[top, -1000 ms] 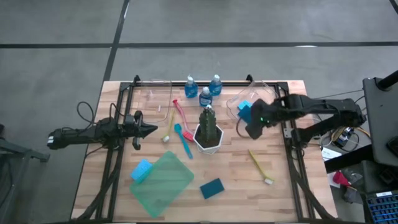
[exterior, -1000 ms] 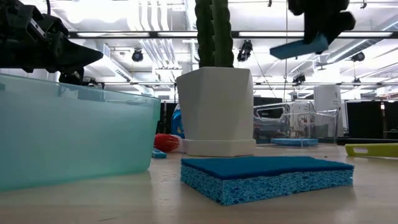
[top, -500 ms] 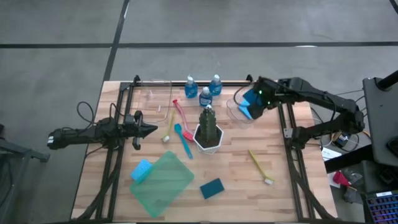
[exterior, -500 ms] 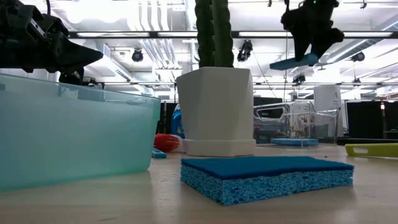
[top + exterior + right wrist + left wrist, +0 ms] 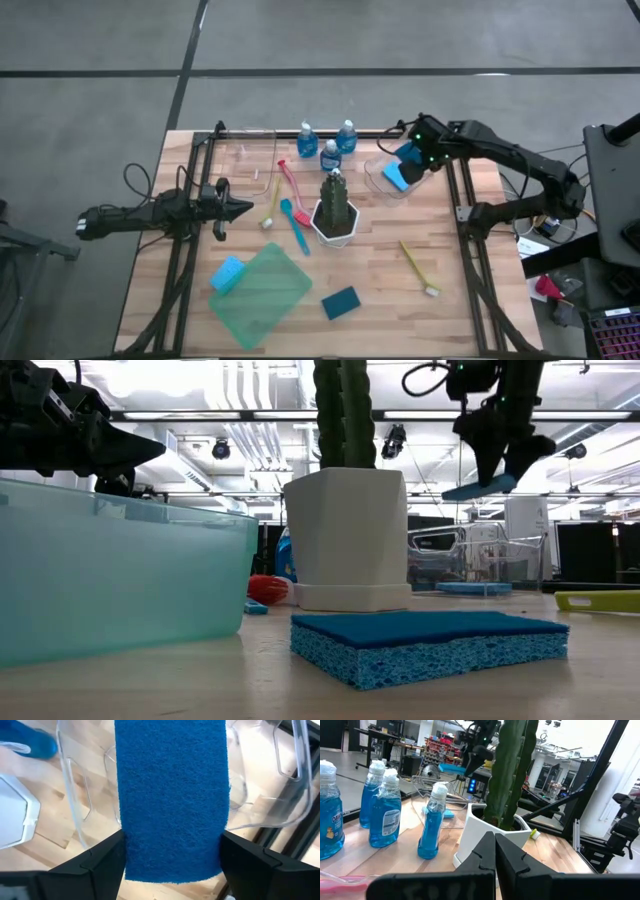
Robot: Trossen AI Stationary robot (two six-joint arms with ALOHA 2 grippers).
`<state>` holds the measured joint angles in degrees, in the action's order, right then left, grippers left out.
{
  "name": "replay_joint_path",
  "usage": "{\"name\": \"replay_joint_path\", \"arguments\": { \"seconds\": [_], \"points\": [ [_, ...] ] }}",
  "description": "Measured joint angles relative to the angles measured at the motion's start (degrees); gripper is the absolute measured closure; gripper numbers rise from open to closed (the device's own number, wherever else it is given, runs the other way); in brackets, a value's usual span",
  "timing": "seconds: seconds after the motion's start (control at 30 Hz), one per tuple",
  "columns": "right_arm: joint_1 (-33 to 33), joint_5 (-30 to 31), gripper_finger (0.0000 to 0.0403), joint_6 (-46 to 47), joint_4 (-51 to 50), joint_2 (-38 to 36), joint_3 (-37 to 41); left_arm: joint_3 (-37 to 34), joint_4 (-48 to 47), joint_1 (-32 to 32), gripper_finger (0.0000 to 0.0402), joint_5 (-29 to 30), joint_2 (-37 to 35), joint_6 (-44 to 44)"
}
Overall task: Pick & Place Kitchen Sink Supplies
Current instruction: Put the blue sponge into the right transparent bin
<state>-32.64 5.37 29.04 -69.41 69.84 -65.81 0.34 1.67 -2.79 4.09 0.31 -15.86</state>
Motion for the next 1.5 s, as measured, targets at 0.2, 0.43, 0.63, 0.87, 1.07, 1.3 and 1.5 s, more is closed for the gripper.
{"name": "replay_joint_path", "arguments": {
  "seconds": [0.2, 0.43, 0.63, 0.87, 1.07, 1.3, 1.5],
  "points": [
    [-1.6, -1.5, 0.0123, -0.3, 3.8, 0.0, 4.6, 0.0, 0.0, 0.0, 0.0401, 0.0, 0.0, 0.0],
    [-2.0, -2.6, 0.0122, -3.2, 10.1, 0.0, 8.6, 0.0, 0.0, 0.0, 0.0401, 0.0, 0.0, 0.0],
    [-2.7, -2.4, 0.0121, -5.0, 13.0, 0.9, 10.1, 0.0, 0.0, 0.0, 0.0401, 0.0, 0.0, 0.0],
    [-3.0, -2.4, 0.0117, -8.4, 14.7, 5.7, 10.8, 0.0, 0.0, 0.0, 0.0401, 0.0, 0.0, 0.0],
    [-3.3, -2.7, 0.0121, -10.5, 15.3, 9.7, 10.8, 0.0, 0.0, 0.0, 0.0401, 0.0, 0.0, 0.0],
    [-4.6, -2.8, 0.0118, -11.3, 17.3, 11.8, 10.8, 0.0, 0.0, 0.0, 0.0401, 0.0, 0.0, 0.0],
    [-5.8, -2.9, 0.0123, -11.3, 17.7, 11.5, 11.9, 0.0, 0.0, 0.0, 0.0401, 0.0, 0.0, 0.0]
  ]
}}
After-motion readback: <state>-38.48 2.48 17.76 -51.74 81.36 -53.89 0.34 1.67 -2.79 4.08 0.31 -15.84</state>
